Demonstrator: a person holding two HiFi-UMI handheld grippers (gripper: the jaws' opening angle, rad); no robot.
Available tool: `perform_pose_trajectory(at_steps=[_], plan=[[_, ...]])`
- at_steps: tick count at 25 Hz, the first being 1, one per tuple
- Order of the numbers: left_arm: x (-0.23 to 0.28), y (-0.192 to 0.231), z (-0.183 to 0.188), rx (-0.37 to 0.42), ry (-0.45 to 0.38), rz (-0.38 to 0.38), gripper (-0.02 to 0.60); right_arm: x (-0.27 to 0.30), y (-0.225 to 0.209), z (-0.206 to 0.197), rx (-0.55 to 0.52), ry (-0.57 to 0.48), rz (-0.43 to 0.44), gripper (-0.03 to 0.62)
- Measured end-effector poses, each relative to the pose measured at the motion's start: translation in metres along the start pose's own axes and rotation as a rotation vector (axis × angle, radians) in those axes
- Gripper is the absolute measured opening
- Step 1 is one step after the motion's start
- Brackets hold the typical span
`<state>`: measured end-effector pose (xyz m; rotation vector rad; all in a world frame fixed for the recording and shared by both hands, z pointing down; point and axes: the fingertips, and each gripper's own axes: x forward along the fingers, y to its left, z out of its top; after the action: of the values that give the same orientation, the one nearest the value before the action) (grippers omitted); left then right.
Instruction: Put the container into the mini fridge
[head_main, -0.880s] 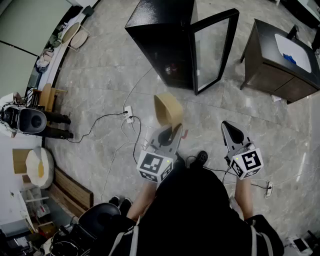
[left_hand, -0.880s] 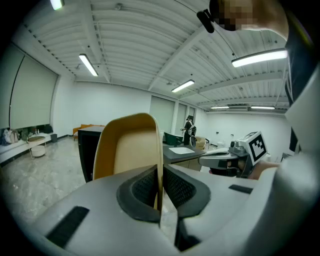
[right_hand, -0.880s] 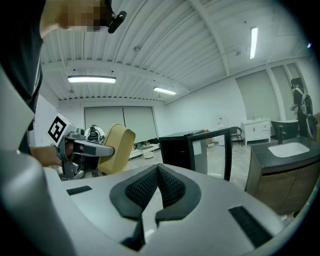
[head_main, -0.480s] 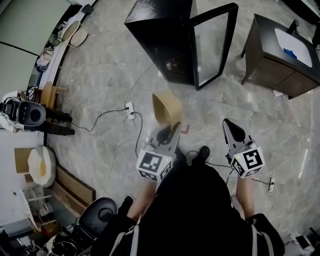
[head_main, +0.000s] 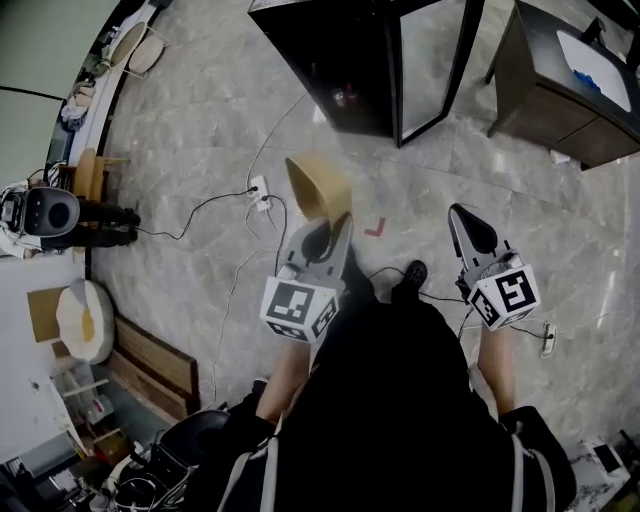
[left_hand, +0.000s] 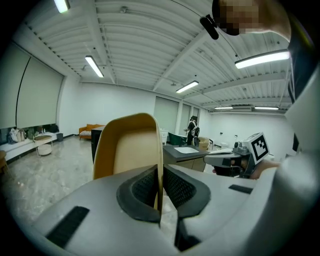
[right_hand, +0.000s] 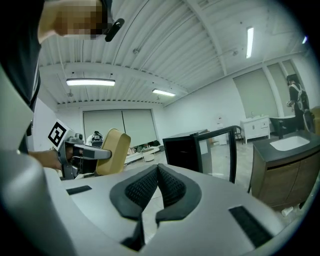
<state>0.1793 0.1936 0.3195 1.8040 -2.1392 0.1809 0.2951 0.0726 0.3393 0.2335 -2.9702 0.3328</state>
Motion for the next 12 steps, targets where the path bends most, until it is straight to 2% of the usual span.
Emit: perform_pose_trajectory(at_steps=[6, 12], plan=[[-0.020, 0.057, 0.005, -0.010, -0.017, -0.036, 0.044, 0.043, 0.035, 0.008, -0.012, 0.017, -0.051, 0.018], [-0.034, 0.122, 0.005, -0.037, -0.026, -0.077, 0.044, 0.098, 0.074, 0.009, 0.041, 0.057, -0.094, 0.018]])
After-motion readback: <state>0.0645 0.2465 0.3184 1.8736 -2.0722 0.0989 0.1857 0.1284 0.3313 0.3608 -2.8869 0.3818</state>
